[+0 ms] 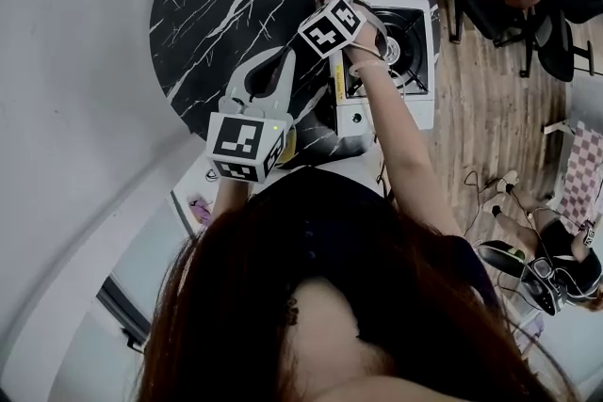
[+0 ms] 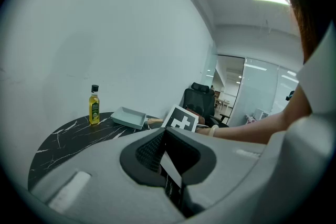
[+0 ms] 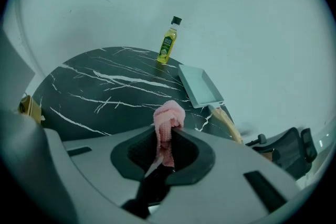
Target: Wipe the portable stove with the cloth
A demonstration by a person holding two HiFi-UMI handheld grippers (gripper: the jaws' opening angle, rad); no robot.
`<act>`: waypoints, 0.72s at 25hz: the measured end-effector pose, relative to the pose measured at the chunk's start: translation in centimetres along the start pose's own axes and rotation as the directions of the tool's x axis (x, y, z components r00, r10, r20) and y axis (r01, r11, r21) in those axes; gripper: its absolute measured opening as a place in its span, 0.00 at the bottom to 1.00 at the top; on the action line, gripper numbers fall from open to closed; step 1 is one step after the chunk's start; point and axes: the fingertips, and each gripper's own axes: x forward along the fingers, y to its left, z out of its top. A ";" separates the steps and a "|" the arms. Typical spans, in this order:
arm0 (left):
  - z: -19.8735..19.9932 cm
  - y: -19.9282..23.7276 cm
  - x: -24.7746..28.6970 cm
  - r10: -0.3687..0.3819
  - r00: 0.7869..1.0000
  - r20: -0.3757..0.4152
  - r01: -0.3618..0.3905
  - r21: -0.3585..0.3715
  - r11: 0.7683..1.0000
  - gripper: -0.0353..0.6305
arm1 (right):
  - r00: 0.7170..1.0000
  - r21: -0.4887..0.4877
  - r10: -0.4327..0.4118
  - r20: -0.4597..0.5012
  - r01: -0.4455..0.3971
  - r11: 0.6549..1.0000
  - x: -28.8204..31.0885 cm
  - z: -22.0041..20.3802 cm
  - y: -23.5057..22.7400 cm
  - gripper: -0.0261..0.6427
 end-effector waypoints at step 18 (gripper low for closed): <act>2.3 -1.5 -1.7 0.038 0.997 0.067 -0.041 0.040 0.998 0.07 | 0.928 0.251 -0.091 0.360 -0.002 0.968 -9.4 2.9 -2.6 0.13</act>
